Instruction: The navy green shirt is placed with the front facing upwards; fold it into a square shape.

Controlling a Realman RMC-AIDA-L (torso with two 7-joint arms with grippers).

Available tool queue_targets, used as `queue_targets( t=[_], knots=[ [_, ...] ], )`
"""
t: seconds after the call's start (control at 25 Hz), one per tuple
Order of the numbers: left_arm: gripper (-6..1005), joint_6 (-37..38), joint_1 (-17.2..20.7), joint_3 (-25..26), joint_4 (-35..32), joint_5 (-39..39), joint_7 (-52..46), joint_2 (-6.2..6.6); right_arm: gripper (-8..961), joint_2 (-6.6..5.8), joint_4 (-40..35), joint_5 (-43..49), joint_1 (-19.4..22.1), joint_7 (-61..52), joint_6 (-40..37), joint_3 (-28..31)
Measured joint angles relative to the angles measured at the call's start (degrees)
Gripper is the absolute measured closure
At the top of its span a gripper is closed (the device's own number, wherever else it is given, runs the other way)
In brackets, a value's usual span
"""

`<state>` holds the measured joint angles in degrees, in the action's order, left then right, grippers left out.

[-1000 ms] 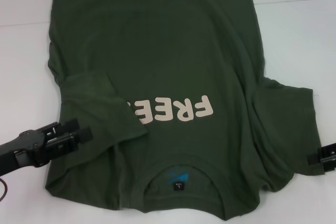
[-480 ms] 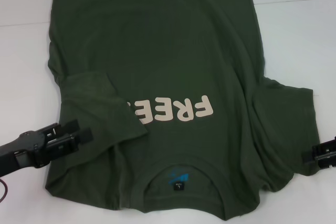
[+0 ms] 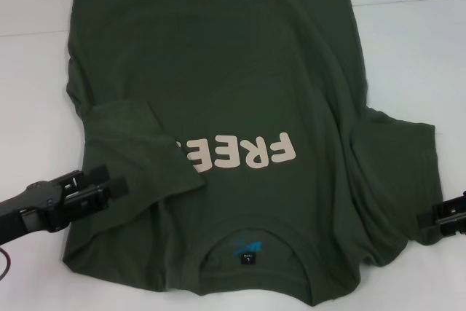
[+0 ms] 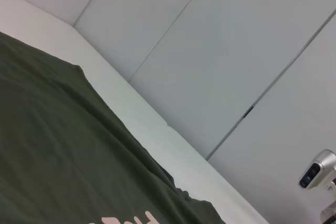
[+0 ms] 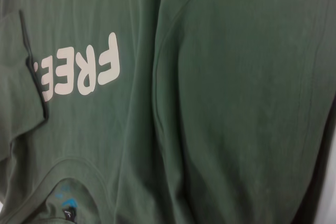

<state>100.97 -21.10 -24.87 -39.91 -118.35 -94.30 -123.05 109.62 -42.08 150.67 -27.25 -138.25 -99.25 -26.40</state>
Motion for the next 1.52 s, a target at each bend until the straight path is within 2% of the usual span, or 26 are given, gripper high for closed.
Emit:
queue_targets(
  t=[0.68, 0.92, 1.12, 1.44, 1.52],
  knots=[
    [232, -0.08, 0.0, 0.18, 0.09, 0.14, -0.57, 0.0, 343, -0.1, 0.18, 0.42, -0.23, -0.47, -0.05, -0.43],
    [233, -0.06, 0.0, 0.53, 0.09, 0.14, -0.76, 0.0, 545, -0.01, 0.05, 0.41, -0.56, -0.55, -0.15, -1.57],
    [233, -0.05, 0.0, 0.53, 0.09, 0.14, -0.84, 0.01, 783, -0.18, 0.06, 0.41, -0.6, -0.69, -0.1, -1.67],
    [232, -0.14, -0.04, 0.53, 0.09, 0.14, -0.88, 0.07, 954, -0.38, 0.34, 0.48, -0.54, -0.7, 0.05, -1.47],
    [233, -0.15, -0.05, 0.53, 0.09, 0.14, -0.92, 0.08, 949, -0.46, 0.33, 0.46, -0.52, -0.71, -0.1, -1.28]
  ],
)
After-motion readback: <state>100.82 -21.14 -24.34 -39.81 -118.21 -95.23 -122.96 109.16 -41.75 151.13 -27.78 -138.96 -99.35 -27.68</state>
